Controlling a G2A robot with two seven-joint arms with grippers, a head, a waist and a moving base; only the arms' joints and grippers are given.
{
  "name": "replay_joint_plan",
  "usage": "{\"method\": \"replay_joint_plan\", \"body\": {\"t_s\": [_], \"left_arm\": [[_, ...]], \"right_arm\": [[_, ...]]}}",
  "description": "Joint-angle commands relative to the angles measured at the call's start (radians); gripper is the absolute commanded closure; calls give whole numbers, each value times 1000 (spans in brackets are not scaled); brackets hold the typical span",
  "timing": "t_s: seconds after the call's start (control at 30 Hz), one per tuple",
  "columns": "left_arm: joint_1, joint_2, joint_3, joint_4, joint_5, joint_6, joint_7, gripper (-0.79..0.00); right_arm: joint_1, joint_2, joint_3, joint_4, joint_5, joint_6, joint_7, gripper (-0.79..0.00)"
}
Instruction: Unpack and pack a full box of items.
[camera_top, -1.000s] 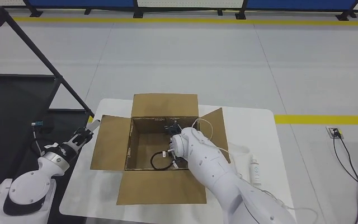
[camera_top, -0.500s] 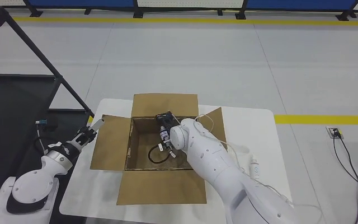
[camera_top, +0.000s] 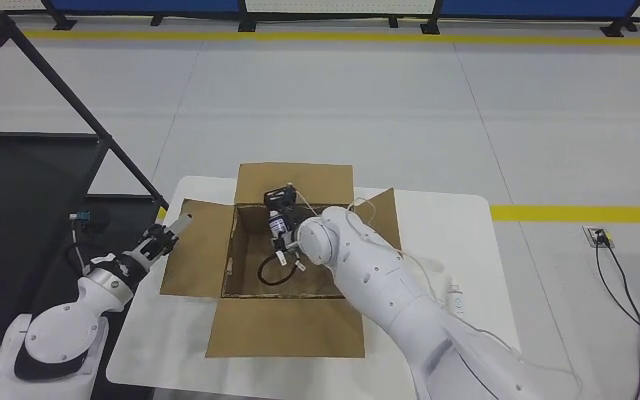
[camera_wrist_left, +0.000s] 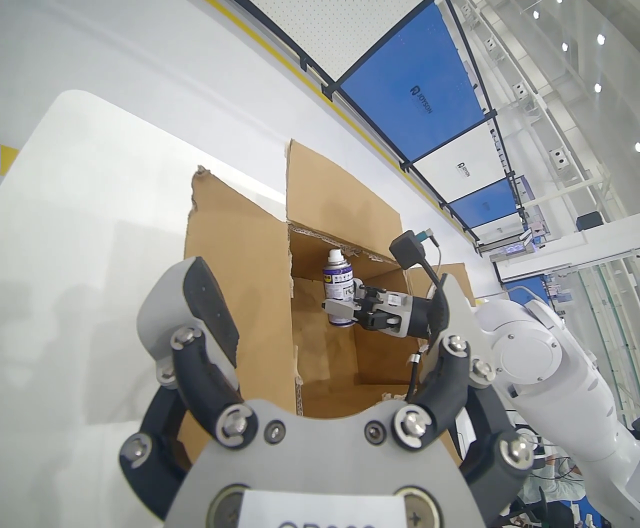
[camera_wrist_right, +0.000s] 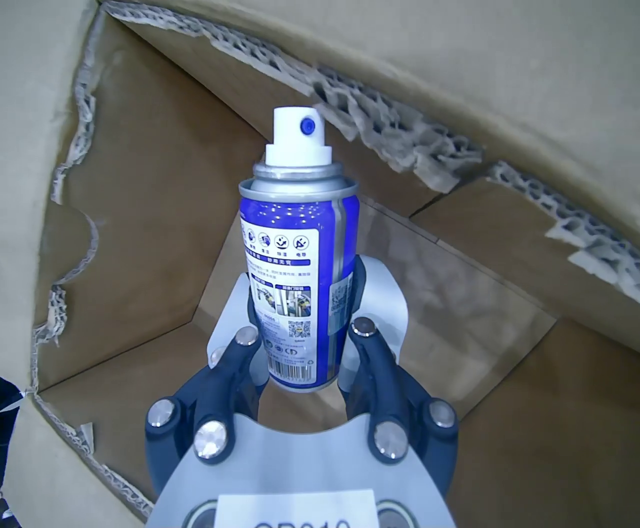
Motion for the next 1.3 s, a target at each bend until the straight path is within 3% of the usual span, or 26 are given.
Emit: {"method": "replay_joint_plan", "body": {"t_s": [0.0, 0.27, 0.47, 0.67, 1.27], "left_arm": [[1, 0, 0, -2, 0, -2, -1, -785], [8, 2, -3, -11, 1, -5, -5, -785], [10, 2, 2, -16, 0, -5, -9, -785], [1, 2, 19, -19, 6, -7, -12, -785], [38, -1, 52, -68, 11, -13, 10, -785]], "right_arm": [[-21, 20, 14, -70, -24, 23, 4, 0], [-179, 126, 118, -462, -175, 142, 61, 0], [-411, 220, 270, -884, -351, 211, 143, 0], [-653, 275, 407, -1257, -507, 267, 178, 0], [-697, 283, 448, -1301, -515, 265, 154, 0]]}}
